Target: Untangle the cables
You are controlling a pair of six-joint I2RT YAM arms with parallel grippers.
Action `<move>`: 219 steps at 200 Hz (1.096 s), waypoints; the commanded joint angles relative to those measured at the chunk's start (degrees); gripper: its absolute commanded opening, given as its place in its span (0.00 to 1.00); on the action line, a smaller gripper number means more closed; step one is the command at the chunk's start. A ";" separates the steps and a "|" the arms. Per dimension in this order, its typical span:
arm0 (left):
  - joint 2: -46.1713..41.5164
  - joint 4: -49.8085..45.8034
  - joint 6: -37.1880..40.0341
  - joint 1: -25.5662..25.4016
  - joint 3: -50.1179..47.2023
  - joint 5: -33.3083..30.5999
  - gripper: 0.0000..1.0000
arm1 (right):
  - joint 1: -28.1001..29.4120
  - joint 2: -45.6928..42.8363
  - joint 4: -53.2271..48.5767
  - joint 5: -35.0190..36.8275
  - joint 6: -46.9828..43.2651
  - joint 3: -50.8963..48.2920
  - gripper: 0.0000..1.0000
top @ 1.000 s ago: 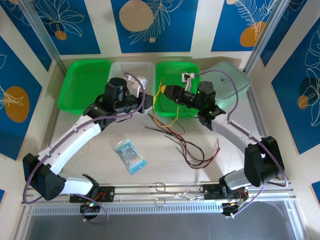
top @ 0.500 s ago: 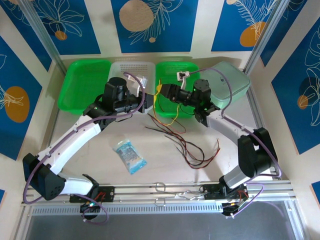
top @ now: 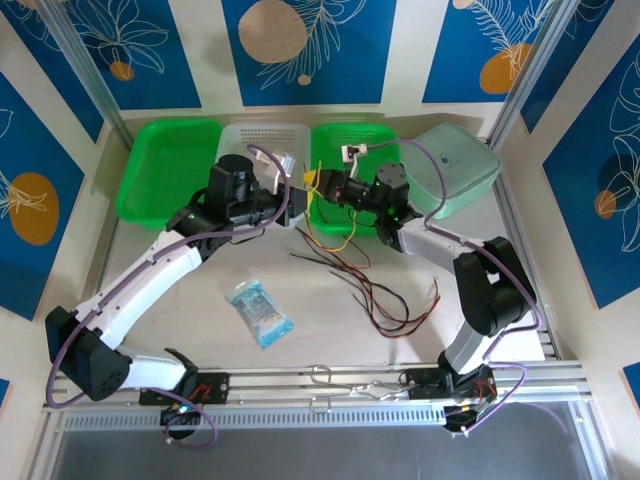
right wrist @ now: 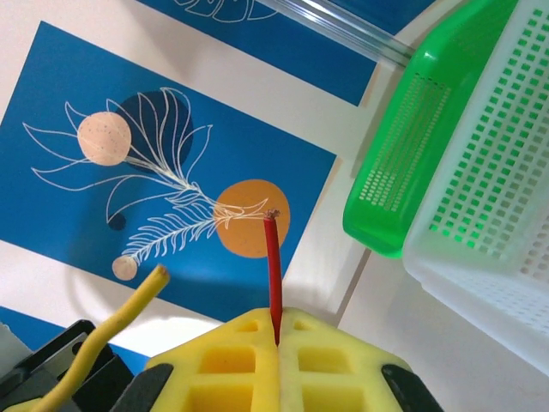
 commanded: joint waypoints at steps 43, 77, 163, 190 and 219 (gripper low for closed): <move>-1.94 -0.05 0.66 1.41 1.02 -1.69 0.00 | -0.68 -6.39 -7.96 5.95 -5.12 -1.09 0.00; -3.52 2.11 0.17 1.47 -1.25 -4.01 0.00 | -1.07 -11.54 -15.24 13.89 -9.98 -3.30 0.00; -8.92 8.87 0.75 1.90 -9.09 -6.11 0.00 | -5.24 -22.36 -25.51 25.06 -16.73 -6.87 0.00; -9.57 9.17 0.56 2.33 -9.40 -6.70 0.00 | -6.49 -24.49 -27.04 26.51 -18.37 -7.49 0.00; -10.50 9.12 0.43 3.32 -10.03 -8.87 0.00 | -8.20 -26.67 -29.30 27.43 -20.21 -7.51 0.00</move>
